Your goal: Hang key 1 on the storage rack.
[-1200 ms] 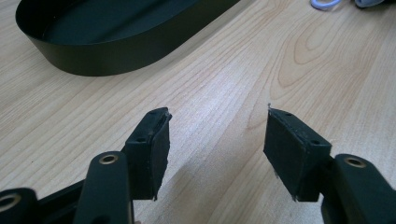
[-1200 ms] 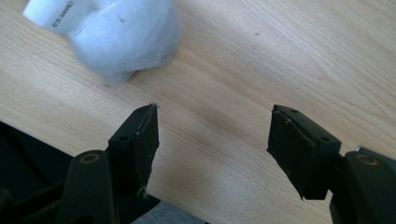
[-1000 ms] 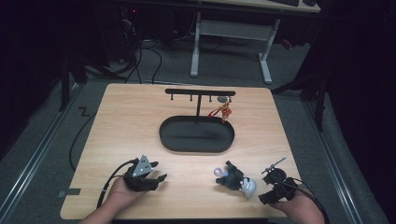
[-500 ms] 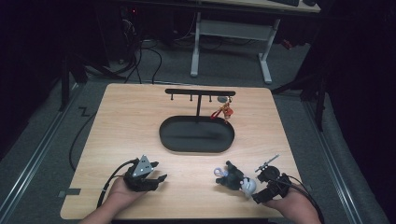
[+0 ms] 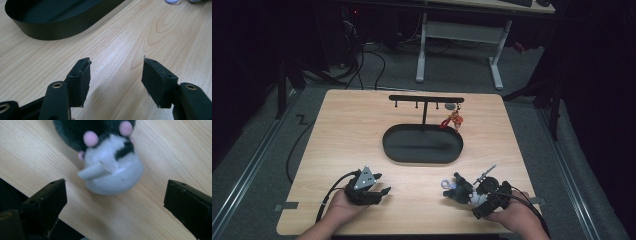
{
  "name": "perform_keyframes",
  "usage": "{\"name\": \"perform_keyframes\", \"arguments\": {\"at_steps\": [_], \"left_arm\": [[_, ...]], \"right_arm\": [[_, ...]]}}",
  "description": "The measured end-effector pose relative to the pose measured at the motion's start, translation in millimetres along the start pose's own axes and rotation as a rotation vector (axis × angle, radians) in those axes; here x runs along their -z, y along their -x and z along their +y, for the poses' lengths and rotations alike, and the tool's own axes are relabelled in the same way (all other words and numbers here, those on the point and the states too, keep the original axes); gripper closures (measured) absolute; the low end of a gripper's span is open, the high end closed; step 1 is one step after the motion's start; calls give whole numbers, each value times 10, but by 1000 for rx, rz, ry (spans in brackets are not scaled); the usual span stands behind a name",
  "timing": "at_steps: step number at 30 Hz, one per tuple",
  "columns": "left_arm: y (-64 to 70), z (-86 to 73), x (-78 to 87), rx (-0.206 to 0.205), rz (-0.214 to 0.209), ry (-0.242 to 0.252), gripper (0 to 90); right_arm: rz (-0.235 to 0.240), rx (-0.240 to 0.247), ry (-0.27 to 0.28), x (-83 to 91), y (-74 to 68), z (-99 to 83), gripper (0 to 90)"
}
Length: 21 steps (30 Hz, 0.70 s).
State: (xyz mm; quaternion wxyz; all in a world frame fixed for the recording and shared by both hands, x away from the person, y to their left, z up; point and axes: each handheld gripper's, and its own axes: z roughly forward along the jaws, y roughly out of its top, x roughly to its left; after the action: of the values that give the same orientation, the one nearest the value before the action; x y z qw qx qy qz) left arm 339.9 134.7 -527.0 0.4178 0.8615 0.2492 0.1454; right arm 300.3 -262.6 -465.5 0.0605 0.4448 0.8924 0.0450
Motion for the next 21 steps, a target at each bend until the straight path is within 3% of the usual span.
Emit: {"name": "perform_keyframes", "arguments": {"at_steps": [15, 21], "left_arm": [[1, -10, -6, -5, 2, -9, 402], [2, -16, -3, -8, 7, -12, 402]], "right_arm": [[30, 55, -33, -233, -64, 262, 79], [33, 76, -35, -293, -75, 336, 164]]}}
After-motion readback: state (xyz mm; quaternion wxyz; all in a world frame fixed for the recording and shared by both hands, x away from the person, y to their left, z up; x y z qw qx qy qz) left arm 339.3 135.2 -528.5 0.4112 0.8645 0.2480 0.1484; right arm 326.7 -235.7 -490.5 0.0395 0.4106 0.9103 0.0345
